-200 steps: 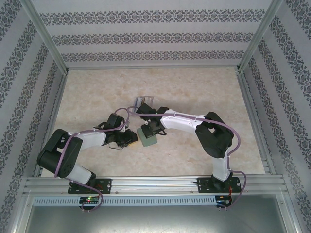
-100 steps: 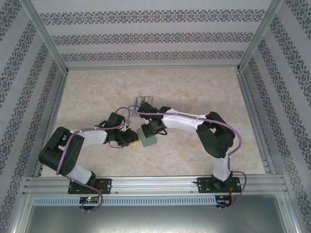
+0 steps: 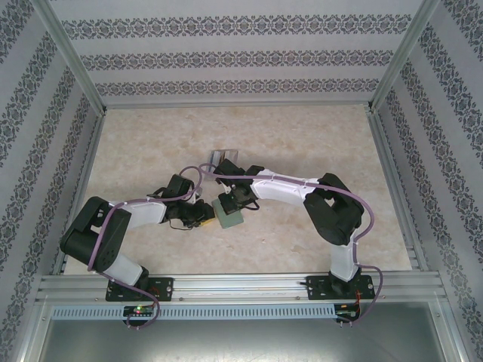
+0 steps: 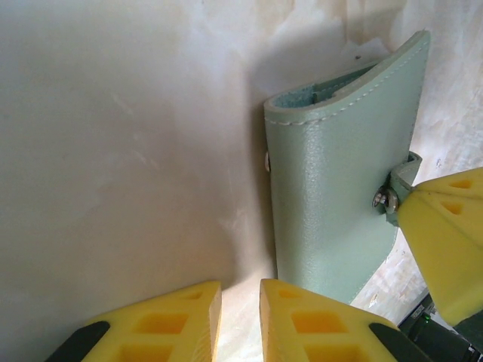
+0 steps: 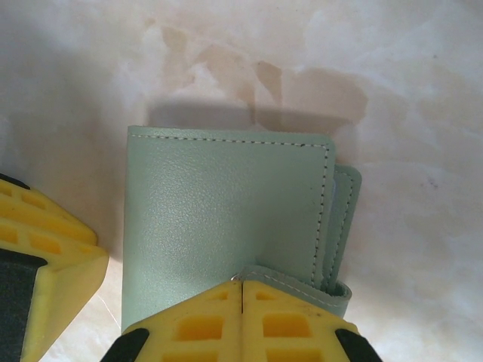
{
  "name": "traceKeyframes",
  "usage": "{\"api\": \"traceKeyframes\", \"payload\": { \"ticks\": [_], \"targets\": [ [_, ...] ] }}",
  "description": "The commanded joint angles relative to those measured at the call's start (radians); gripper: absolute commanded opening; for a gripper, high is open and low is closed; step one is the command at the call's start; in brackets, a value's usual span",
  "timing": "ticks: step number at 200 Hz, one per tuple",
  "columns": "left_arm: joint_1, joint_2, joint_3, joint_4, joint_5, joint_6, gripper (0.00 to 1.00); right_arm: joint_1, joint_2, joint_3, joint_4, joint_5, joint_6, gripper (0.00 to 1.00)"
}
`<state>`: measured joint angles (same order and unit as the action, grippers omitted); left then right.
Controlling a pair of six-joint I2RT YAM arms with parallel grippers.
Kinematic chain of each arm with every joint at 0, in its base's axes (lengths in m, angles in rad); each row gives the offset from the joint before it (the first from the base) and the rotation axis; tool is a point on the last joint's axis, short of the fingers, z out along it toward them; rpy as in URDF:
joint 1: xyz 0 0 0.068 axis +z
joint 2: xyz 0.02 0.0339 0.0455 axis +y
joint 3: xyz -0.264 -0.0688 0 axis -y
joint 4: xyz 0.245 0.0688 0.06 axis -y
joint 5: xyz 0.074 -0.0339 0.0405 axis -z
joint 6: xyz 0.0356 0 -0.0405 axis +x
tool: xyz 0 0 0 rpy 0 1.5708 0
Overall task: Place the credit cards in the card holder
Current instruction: Close the button on the card holder.
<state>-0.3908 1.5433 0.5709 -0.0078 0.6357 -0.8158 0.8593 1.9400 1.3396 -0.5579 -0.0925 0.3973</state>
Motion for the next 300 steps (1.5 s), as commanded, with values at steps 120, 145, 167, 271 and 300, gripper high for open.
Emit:
{"api": "traceKeyframes", "payload": {
  "ticks": [120, 145, 167, 271, 300],
  "targets": [
    [-0.017, 0.089, -0.005, 0.066, -0.024, 0.001, 0.21, 0.039, 0.057, -0.108, 0.069, 0.015, 0.089, 0.0],
    [-0.017, 0.091, -0.009, 0.068, -0.025, -0.004, 0.2, 0.074, 0.065, -0.148, 0.08, 0.089, 0.106, 0.0],
    [-0.017, 0.094, -0.01, 0.077, -0.024, -0.008, 0.2, 0.065, 0.097, -0.169, 0.097, 0.076, 0.122, 0.0],
    [0.067, -0.328, 0.127, -0.333, -0.307, 0.127, 0.46, 0.019, -0.456, -0.338, 0.41, 0.174, -0.006, 0.35],
    [0.07, -0.501, 0.196, -0.466, -0.563, 0.204, 0.82, 0.015, -0.704, -0.477, 0.506, 0.423, -0.133, 0.55]
  ]
}}
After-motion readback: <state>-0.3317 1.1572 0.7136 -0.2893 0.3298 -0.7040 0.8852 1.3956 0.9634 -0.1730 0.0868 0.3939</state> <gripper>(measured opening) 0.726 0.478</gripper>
